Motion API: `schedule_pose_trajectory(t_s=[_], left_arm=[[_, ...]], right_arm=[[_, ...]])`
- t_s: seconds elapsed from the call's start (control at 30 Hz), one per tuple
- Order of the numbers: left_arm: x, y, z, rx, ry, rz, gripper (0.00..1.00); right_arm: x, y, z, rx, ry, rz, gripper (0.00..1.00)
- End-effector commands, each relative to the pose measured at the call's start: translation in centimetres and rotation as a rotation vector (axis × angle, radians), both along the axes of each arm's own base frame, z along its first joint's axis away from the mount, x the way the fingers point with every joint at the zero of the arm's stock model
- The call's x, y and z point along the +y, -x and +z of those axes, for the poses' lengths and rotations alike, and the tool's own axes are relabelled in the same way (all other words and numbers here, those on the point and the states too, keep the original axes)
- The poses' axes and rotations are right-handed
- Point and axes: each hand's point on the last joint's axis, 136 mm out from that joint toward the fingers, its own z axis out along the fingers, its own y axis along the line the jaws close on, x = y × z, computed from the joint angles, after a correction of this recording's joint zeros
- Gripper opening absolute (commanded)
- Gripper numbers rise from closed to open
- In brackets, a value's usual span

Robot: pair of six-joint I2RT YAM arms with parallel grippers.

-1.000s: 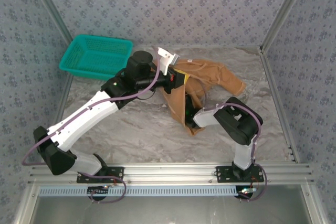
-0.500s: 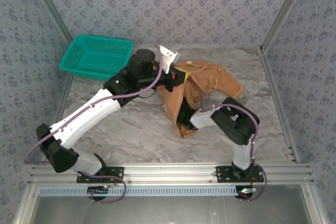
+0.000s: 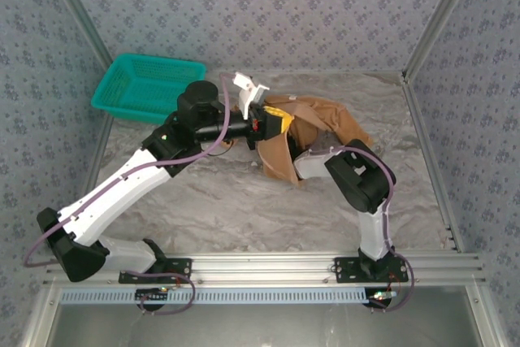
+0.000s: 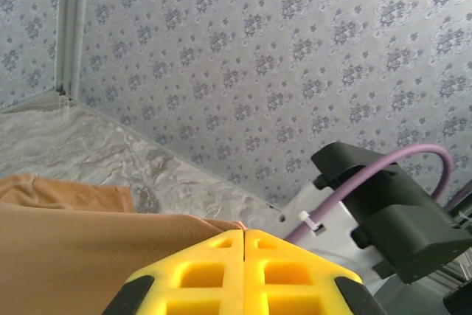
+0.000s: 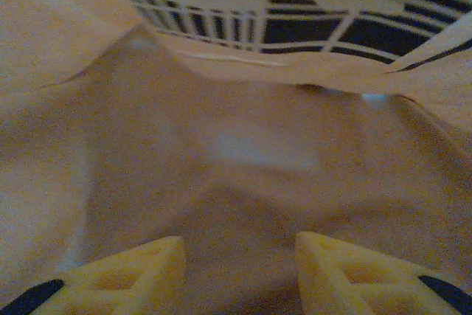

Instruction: Fold the inside-out t-shirt

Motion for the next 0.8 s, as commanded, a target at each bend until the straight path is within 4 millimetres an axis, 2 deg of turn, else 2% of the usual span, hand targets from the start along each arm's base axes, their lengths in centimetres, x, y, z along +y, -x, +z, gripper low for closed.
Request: schedule_pose_trajectory(t_s=[0.0, 0.2, 0.43, 0.77], left_arm=[[0.8, 2.8, 3.6, -0.065, 0.096, -0.076, 0.0], [1.4, 3.6, 3.4, -0.081, 0.103, -0.075, 0.0], [2.4, 4.4, 4.6, -0.12, 0.125, -0.07, 0.0], [2.8, 4.9, 5.5, -0.13, 0.142, -0.08, 0.0]], right_arm=[[-1.4, -1.5, -0.1, 0.044, -0.085, -0.065, 0.47], [-2.0, -1.2, -0.4, 0.073, -0.15, -0.077, 0.51], [-4.4, -1.7, -1.3, 0.144, -0.195, -0.178, 0.55], [-4.4, -2.7, -0.7, 0.171, -0.22, -0.204, 0.6]])
